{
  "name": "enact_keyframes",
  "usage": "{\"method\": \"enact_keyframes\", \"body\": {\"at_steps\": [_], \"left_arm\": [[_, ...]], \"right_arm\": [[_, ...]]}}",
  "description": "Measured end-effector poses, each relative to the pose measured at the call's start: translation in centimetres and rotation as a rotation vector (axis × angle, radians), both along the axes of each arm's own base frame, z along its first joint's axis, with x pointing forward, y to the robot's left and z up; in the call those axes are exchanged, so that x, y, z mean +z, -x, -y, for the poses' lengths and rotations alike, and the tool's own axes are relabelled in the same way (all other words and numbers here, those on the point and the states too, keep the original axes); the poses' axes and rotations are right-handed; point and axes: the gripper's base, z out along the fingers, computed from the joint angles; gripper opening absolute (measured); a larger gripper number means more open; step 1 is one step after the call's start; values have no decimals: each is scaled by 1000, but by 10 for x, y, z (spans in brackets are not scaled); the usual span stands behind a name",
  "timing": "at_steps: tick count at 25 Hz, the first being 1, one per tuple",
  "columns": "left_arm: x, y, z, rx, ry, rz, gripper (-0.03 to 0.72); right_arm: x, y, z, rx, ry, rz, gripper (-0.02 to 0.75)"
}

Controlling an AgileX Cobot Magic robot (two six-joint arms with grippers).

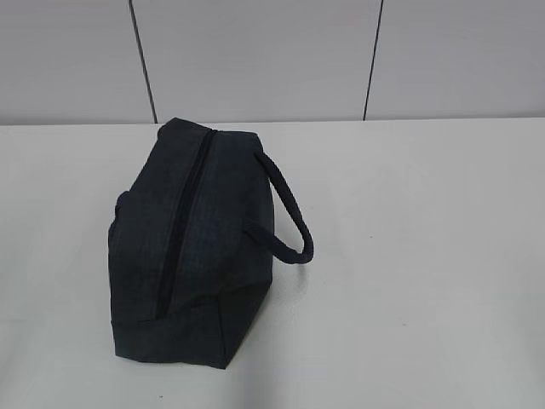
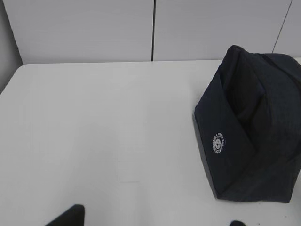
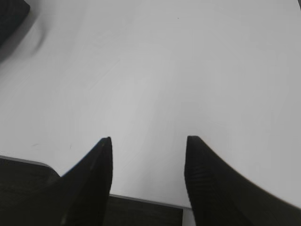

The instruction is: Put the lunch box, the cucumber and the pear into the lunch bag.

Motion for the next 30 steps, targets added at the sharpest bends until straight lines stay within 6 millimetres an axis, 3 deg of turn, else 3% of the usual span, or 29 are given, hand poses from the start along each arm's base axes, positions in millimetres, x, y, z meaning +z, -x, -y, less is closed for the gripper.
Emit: {"method": "enact_keyframes", "body": {"at_steps": [30], "left_arm": [[0,-1,0,35,-7,8,519]], "right_arm": [[-1,-4,0,10,-7,20,391]]}}
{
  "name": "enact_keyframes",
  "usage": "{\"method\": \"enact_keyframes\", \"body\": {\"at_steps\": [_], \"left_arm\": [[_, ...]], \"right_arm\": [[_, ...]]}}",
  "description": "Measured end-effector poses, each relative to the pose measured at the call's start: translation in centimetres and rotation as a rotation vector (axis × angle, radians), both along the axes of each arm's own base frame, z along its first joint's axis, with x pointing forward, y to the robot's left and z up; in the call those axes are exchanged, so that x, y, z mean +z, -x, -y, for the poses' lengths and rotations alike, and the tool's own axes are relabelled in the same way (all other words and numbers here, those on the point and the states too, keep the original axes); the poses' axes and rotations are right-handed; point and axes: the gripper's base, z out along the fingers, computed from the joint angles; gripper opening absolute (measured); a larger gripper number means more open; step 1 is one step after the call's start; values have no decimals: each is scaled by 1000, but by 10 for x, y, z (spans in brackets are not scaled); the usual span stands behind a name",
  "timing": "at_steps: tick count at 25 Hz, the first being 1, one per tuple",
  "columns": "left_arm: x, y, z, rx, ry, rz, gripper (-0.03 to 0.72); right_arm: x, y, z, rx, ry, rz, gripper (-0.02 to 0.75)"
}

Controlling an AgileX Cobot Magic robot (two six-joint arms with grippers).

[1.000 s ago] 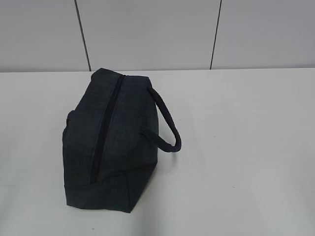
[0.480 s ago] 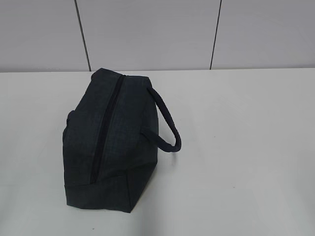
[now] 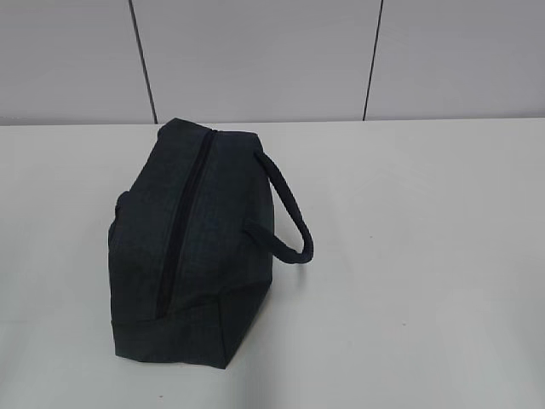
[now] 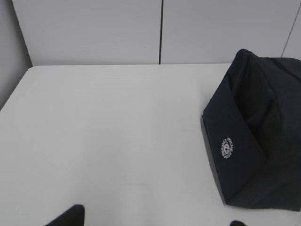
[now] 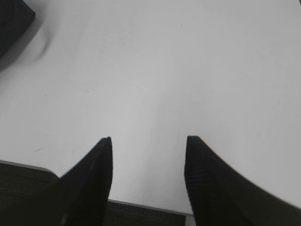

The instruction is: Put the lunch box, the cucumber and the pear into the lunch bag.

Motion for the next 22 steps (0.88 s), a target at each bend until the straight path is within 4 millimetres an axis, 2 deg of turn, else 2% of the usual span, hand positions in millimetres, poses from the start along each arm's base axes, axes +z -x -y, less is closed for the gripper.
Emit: {"method": "enact_keyframes", "body": {"at_steps": [22], "left_arm": [[0,0,0,34,0,0,519]], "right_arm": [[0,0,0,-5,-2,0,391]]}}
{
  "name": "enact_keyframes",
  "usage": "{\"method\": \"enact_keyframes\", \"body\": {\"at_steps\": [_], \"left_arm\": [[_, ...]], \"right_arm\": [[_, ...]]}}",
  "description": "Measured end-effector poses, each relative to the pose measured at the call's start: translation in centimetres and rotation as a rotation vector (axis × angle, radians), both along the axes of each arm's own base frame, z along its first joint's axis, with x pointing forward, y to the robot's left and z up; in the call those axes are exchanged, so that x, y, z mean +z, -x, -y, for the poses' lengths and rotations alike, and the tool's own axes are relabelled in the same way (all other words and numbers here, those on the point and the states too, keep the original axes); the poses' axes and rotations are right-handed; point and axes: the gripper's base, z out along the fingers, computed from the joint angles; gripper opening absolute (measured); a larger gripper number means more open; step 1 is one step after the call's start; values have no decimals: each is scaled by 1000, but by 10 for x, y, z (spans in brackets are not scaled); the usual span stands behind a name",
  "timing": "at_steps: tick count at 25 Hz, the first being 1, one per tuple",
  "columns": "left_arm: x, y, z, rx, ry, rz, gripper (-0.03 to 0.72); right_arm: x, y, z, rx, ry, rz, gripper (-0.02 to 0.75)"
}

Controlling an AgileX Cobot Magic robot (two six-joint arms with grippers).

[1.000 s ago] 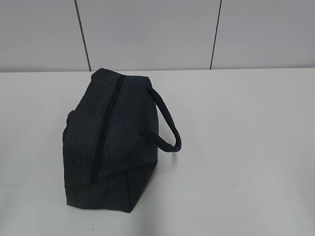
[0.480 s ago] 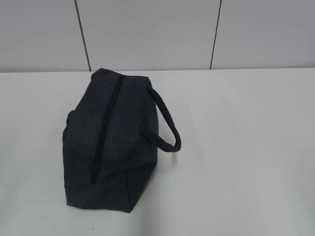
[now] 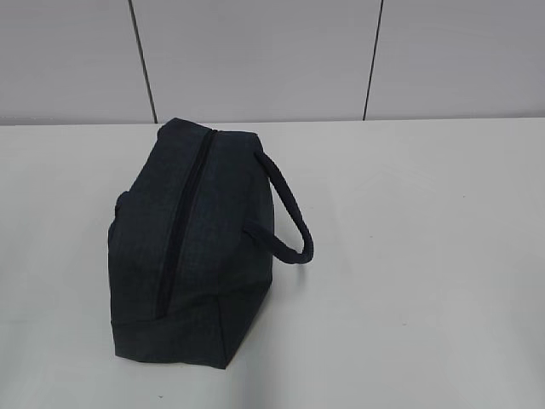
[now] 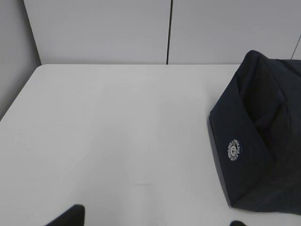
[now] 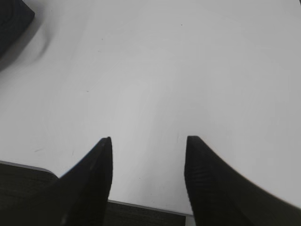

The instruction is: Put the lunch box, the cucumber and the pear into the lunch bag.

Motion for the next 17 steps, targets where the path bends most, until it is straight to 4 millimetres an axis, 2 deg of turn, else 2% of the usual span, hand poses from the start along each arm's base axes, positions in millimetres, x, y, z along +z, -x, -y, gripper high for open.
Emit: {"method": "enact_keyframes", "body": {"at_steps": [17], "left_arm": [[0,0,0,0,0,0,519]], "right_arm": [[0,0,0,0,0,0,391]]}}
